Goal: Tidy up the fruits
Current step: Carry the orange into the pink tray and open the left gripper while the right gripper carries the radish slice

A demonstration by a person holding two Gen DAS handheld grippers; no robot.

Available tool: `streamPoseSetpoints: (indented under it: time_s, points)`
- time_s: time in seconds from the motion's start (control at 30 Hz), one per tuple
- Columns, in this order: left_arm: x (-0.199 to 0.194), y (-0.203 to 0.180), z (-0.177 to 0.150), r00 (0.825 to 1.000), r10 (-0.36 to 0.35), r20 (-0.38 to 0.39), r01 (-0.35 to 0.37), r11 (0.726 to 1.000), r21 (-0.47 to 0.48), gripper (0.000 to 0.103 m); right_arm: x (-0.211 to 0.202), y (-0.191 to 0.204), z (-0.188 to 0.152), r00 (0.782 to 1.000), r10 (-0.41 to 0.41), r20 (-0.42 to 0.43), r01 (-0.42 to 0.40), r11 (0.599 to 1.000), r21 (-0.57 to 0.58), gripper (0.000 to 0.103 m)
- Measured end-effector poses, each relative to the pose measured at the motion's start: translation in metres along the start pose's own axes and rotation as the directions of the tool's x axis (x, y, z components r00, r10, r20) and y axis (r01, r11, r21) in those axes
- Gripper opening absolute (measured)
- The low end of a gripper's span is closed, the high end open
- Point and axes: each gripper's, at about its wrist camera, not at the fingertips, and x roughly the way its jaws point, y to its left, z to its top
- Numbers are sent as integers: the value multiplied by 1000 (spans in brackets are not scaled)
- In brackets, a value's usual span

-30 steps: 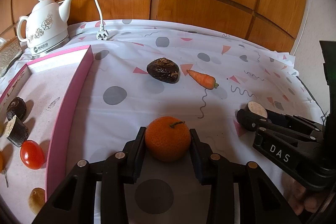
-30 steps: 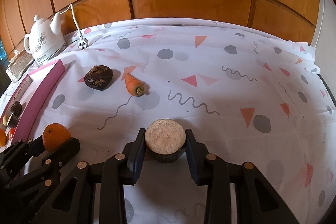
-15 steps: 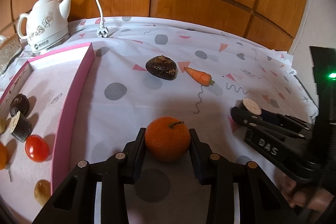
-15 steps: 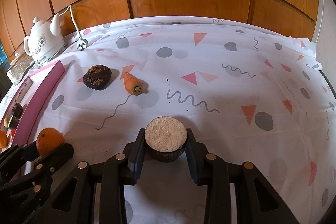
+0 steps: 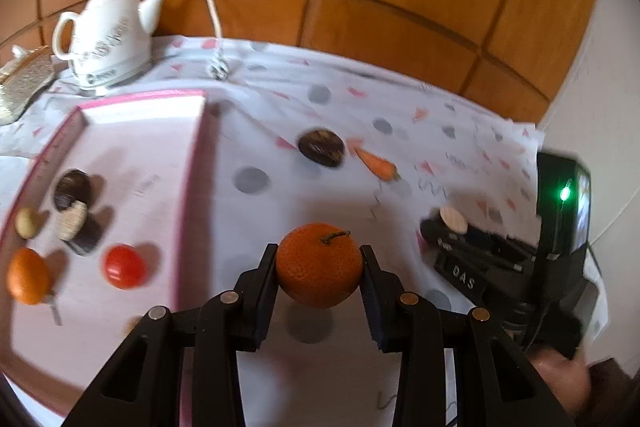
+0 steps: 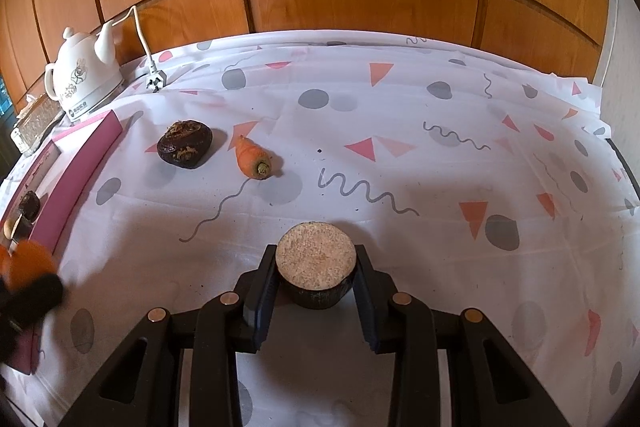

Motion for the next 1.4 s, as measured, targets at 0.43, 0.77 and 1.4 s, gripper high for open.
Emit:
streamPoseSetpoints:
  time_s: [0.43, 0.77, 1.4]
  points:
    - [-33, 117, 44, 994, 97, 45, -85, 972, -218, 39, 1, 0, 0, 1000, -3, -1, 3, 1000, -3, 36]
    - [-20, 123, 47, 985, 170, 36, -160, 967, -198, 39, -12, 16, 1, 1000, 24, 14, -23, 999, -28, 35]
    - [-1, 135, 54, 970, 243, 10, -237, 953, -189, 43, -57, 133, 9, 949, 314, 12, -301, 918, -257, 35]
